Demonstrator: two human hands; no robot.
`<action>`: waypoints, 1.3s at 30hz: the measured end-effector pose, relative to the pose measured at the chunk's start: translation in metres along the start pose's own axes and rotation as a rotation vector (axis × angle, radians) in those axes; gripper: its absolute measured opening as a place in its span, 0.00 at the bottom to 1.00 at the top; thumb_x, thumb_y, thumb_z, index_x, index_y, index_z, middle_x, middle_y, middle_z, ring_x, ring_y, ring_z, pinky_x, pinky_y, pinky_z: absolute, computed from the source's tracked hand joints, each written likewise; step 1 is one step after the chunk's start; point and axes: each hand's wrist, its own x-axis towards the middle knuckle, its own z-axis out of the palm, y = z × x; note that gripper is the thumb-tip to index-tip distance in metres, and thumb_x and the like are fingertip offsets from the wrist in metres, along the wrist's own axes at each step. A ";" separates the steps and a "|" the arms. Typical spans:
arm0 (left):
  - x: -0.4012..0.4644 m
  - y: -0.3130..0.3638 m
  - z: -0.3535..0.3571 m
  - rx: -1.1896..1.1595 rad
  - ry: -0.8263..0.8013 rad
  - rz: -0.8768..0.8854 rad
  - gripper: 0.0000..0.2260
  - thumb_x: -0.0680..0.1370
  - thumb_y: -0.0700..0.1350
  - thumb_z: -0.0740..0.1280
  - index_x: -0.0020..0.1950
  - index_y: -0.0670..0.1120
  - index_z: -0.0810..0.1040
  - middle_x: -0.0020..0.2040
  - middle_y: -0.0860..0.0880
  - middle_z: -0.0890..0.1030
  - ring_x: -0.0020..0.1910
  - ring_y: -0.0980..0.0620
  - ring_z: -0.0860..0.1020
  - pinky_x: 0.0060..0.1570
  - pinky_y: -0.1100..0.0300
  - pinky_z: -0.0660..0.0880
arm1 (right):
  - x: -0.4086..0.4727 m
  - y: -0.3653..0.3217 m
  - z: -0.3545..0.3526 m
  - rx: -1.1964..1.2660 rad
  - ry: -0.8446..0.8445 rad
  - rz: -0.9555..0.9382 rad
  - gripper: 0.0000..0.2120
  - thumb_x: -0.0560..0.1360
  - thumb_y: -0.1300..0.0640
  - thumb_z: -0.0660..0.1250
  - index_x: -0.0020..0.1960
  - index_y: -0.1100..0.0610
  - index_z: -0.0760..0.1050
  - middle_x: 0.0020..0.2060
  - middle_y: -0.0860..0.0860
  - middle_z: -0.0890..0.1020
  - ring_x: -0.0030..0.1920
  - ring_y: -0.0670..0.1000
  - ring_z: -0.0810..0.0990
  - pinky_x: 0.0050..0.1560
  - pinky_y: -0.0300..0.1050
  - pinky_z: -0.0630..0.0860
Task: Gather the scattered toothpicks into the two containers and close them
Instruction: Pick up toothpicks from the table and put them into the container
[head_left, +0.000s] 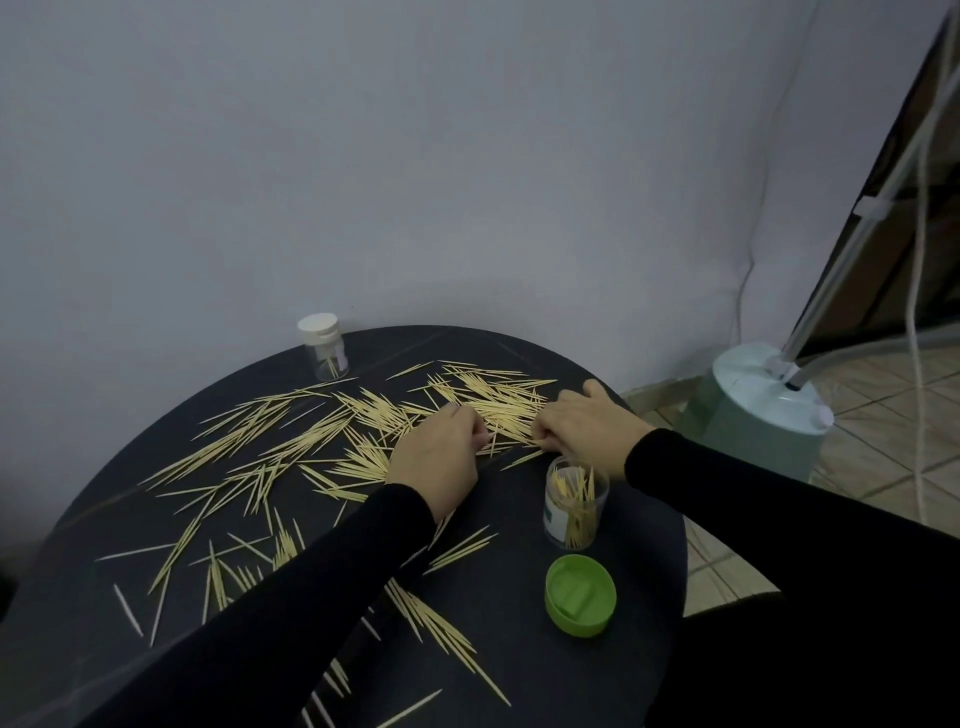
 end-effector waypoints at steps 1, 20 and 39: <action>0.000 0.001 0.000 -0.012 0.011 -0.010 0.05 0.82 0.49 0.59 0.52 0.52 0.73 0.49 0.56 0.72 0.46 0.57 0.71 0.49 0.60 0.73 | -0.001 -0.001 0.001 -0.002 -0.006 0.007 0.07 0.82 0.50 0.58 0.55 0.49 0.73 0.53 0.45 0.78 0.51 0.46 0.69 0.58 0.48 0.60; -0.007 0.046 -0.024 -1.174 0.057 -0.250 0.05 0.80 0.45 0.63 0.51 0.48 0.79 0.46 0.52 0.80 0.47 0.57 0.77 0.45 0.67 0.71 | -0.025 -0.001 -0.031 1.146 0.281 0.220 0.08 0.81 0.59 0.60 0.46 0.50 0.74 0.39 0.46 0.77 0.44 0.47 0.75 0.50 0.42 0.74; -0.035 0.065 0.000 -1.347 -0.116 -0.191 0.05 0.79 0.40 0.64 0.49 0.44 0.80 0.43 0.50 0.82 0.45 0.55 0.79 0.45 0.61 0.76 | -0.060 0.014 -0.020 1.248 -0.114 0.059 0.04 0.74 0.58 0.69 0.49 0.51 0.79 0.45 0.48 0.81 0.50 0.47 0.78 0.59 0.46 0.74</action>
